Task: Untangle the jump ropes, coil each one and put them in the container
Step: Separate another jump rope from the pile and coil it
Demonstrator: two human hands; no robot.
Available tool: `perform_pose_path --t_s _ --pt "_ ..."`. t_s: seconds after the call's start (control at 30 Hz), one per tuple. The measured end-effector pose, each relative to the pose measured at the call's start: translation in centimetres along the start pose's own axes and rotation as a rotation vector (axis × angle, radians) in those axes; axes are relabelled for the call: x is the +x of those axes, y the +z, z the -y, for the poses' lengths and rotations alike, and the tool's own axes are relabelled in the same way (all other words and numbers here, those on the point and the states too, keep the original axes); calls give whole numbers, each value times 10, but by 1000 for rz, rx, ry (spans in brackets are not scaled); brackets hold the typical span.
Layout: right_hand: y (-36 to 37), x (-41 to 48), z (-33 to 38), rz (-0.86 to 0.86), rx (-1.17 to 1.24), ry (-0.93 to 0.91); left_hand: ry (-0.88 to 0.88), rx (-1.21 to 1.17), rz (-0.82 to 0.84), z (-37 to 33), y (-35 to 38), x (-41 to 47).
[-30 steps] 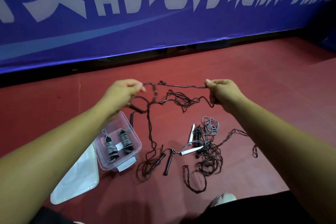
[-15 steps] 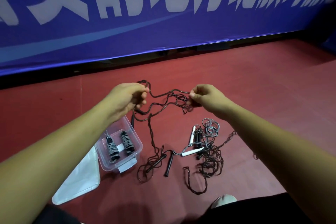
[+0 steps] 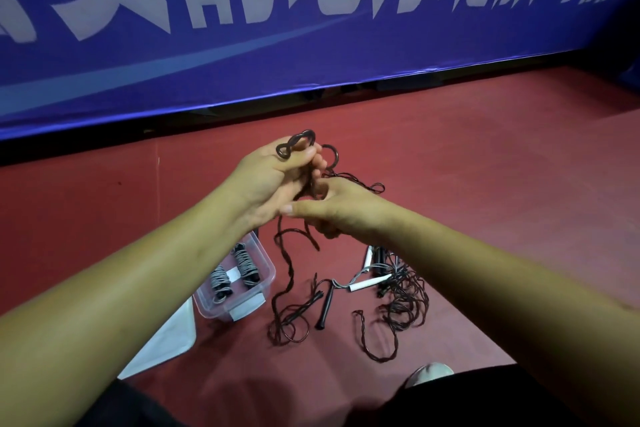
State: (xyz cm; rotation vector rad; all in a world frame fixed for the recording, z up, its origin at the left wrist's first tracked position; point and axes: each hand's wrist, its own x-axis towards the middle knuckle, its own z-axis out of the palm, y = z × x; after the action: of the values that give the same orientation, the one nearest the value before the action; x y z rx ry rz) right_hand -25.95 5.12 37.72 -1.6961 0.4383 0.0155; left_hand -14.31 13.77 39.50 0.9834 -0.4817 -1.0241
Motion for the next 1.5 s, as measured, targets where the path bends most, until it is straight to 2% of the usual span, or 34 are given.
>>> perform_pose_path --t_s 0.2,0.3,0.37,0.4,0.47,0.53,0.6,0.67,0.77,0.83,0.93,1.0,1.07,1.1,1.13,1.17,1.2,1.27,1.33,1.5 --pt "24 5 -12 -57 216 109 1 349 -49 0 -3 0" --pt "15 5 -7 -101 345 128 67 279 -82 -5 -13 3" --pt "1 6 3 -119 555 125 60 155 -115 -4 -24 5" --pt "-6 6 10 -118 686 115 22 150 -79 0 -29 5" --pt "-23 7 21 -114 899 74 -117 281 178 18 -34 -1" --pt "-40 6 30 -156 949 54 -292 494 483 37 -35 -12" --pt "-58 3 32 -240 919 43 -369 645 578 44 -41 -16" --pt "-78 0 23 -371 905 45 -376 751 512 41 -57 -9" --pt "-95 1 -9 -586 840 160 -316 978 351 36 -76 2" --pt "-96 2 -31 -627 706 245 -222 1039 244 34 -75 5" --pt "-94 -7 -30 -503 280 418 -80 1024 128 23 -62 6" --pt "-92 -18 -7 -381 -124 540 -40 1074 136 15 -55 8" --pt "-93 -23 16 -344 -697 584 -5 1179 164 11 -48 10" --pt "-92 -25 26 -379 -998 560 22 1236 175 11 -44 11" --pt "-89 -24 31 -434 -1170 451 52 1280 189 10 -39 10" --pt "-84 -23 32 -450 -1153 288 78 1296 211 11 -36 11" --pt "-75 -23 33 -368 -978 152 96 1284 239 11 -32 10" --pt "-52 -18 25 -88 -568 -14 129 1198 301 12 -26 9" --pt "-37 -11 10 16 -456 -54 146 1096 309 11 -25 9" --pt "-47 -12 18 -12 11 -23 129 908 246 4 -24 9"
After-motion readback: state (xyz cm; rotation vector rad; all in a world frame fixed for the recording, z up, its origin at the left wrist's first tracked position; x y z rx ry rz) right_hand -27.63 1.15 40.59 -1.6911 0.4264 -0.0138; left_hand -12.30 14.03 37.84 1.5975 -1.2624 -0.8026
